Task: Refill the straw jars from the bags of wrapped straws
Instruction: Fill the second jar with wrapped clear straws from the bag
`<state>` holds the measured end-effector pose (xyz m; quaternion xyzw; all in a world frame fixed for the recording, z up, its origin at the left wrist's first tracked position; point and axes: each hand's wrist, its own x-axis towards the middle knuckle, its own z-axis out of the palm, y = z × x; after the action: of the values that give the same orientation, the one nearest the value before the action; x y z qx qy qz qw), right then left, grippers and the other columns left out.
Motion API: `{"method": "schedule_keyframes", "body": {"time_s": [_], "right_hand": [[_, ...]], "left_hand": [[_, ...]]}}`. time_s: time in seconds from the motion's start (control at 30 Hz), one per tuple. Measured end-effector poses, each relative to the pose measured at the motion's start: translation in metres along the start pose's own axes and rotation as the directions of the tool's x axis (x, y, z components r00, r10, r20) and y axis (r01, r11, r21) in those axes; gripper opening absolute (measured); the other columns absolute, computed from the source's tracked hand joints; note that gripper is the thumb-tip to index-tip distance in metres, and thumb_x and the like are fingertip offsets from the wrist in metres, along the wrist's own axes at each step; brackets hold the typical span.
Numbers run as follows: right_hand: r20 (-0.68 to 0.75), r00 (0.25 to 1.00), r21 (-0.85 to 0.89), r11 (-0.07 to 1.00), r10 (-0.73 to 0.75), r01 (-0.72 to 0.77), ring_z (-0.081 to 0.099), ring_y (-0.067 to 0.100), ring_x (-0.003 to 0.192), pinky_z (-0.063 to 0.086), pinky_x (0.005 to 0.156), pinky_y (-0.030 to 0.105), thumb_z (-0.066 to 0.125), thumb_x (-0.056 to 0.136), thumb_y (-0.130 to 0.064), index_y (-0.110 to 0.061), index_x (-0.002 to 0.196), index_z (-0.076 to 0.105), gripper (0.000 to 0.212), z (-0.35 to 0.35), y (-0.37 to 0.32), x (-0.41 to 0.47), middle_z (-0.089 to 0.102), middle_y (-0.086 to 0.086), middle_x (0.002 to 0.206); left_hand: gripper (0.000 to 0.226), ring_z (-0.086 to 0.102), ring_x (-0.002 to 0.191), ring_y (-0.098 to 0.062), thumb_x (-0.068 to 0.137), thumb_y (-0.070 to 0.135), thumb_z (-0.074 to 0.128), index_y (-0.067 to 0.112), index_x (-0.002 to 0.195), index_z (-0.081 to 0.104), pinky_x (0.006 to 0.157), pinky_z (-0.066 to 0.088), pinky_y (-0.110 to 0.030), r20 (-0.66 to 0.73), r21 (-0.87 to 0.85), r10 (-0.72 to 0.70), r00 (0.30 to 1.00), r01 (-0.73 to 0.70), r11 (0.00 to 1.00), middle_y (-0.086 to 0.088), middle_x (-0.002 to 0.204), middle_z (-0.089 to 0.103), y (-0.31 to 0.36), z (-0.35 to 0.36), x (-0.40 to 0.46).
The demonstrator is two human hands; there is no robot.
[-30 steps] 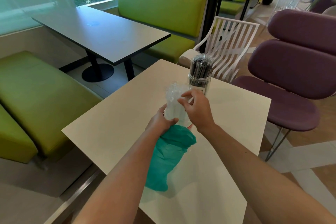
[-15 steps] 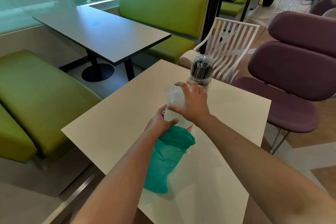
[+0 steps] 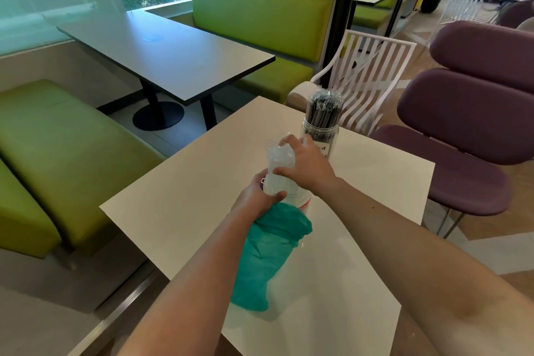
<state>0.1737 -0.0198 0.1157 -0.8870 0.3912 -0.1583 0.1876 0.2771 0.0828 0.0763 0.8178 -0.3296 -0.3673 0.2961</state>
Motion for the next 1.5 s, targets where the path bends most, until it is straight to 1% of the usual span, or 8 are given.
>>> {"method": "schedule_keyframes", "body": {"time_s": [0.37, 0.57, 0.67, 0.8, 1.0, 1.1, 1.3, 1.5], "right_hand": [[-0.231, 0.973, -0.113, 0.994, -0.024, -0.002, 0.041, 0.025, 0.118, 0.043, 0.095, 0.034, 0.063, 0.086, -0.053, -0.024, 0.128, 0.047, 0.054, 0.01, -0.007, -0.011, 0.041, 0.008, 0.132], [-0.088, 0.996, -0.122, 0.992, 0.024, -0.035, 0.029, 0.027, 0.13, 0.029, 0.108, 0.044, 0.038, 0.088, -0.072, -0.027, 0.139, 0.037, 0.068, 0.019, -0.002, -0.016, 0.029, 0.007, 0.145], [-0.2, 0.978, -0.077, 0.996, -0.057, 0.042, 0.029, 0.025, 0.137, 0.024, 0.113, 0.046, 0.031, 0.097, -0.061, -0.032, 0.136, 0.044, 0.051, 0.01, -0.003, -0.012, 0.034, 0.001, 0.149], [-0.074, 0.972, -0.082, 0.972, -0.224, 0.218, 0.023, 0.019, 0.147, 0.013, 0.119, 0.044, 0.036, 0.103, -0.039, -0.036, 0.14, 0.048, 0.039, 0.01, 0.0, -0.011, 0.038, -0.006, 0.154], [-0.152, 0.977, 0.06, 0.985, -0.151, 0.162, 0.03, 0.02, 0.141, 0.031, 0.113, 0.042, 0.062, 0.087, -0.053, -0.036, 0.133, 0.056, 0.05, 0.002, 0.006, -0.025, 0.038, -0.003, 0.152], [-0.09, 0.992, 0.075, 0.992, -0.091, 0.098, 0.034, 0.022, 0.139, 0.036, 0.11, 0.037, 0.076, 0.079, -0.04, -0.039, 0.133, 0.053, 0.058, 0.005, 0.01, -0.032, 0.034, -0.001, 0.153], [-0.191, 0.978, 0.067, 0.993, -0.082, 0.096, 0.042, 0.019, 0.132, 0.036, 0.108, 0.032, 0.069, 0.088, -0.03, -0.028, 0.13, 0.06, 0.043, -0.002, 0.01, -0.027, 0.049, -0.001, 0.144], [-0.083, 0.987, 0.022, 0.99, -0.136, 0.138, 0.029, 0.017, 0.143, 0.036, 0.111, 0.038, 0.059, 0.095, -0.037, -0.036, 0.144, 0.042, 0.052, 0.011, 0.02, -0.043, 0.03, -0.008, 0.157]], "left_hand": [[0.082, 0.049, 0.094, -0.017, 0.084, 0.052, 0.069, 0.04, 0.15, 0.022, 0.08, 0.047, -0.032, -0.01, 0.038, 0.016, 1.0, -0.015, 0.999, -0.003, 0.14, 0.051, -0.003, 0.0, 0.0], [0.084, 0.053, 0.119, -0.025, 0.086, 0.051, 0.067, 0.038, 0.152, 0.018, 0.083, 0.046, -0.033, -0.011, 0.034, 0.003, 1.0, -0.003, 0.999, -0.005, 0.148, 0.044, -0.003, 0.002, 0.0], [0.082, 0.051, 0.098, -0.019, 0.085, 0.051, 0.068, 0.042, 0.151, 0.019, 0.084, 0.05, -0.034, -0.004, 0.009, -0.014, 1.0, 0.014, 1.0, -0.003, 0.143, 0.048, -0.001, 0.003, 0.0], [0.08, 0.047, 0.096, -0.015, 0.086, 0.049, 0.067, 0.04, 0.151, 0.02, 0.075, 0.043, -0.028, 0.0, 0.014, -0.004, 1.0, 0.004, 1.0, -0.003, 0.144, 0.048, 0.0, 0.003, -0.001], [0.081, 0.046, 0.098, -0.015, 0.085, 0.053, 0.066, 0.043, 0.151, 0.019, 0.075, 0.043, -0.03, -0.01, 0.017, -0.004, 1.0, 0.004, 1.0, -0.003, 0.145, 0.046, -0.002, 0.002, -0.003], [0.08, 0.047, 0.095, -0.015, 0.085, 0.054, 0.066, 0.043, 0.15, 0.021, 0.073, 0.042, -0.029, -0.012, 0.021, 0.016, 1.0, -0.016, 1.0, -0.003, 0.142, 0.048, -0.003, 0.001, -0.004], [0.08, 0.048, 0.095, -0.016, 0.085, 0.051, 0.068, 0.043, 0.15, 0.022, 0.078, 0.047, -0.031, -0.017, 0.011, 0.026, 1.0, -0.025, 1.0, -0.002, 0.139, 0.051, -0.002, 0.002, -0.005], [0.082, 0.053, 0.119, -0.024, 0.085, 0.053, 0.067, 0.044, 0.152, 0.019, 0.087, 0.049, -0.033, -0.012, -0.013, 0.025, 1.0, -0.025, 1.0, -0.004, 0.146, 0.046, -0.003, 0.003, -0.005]]}}
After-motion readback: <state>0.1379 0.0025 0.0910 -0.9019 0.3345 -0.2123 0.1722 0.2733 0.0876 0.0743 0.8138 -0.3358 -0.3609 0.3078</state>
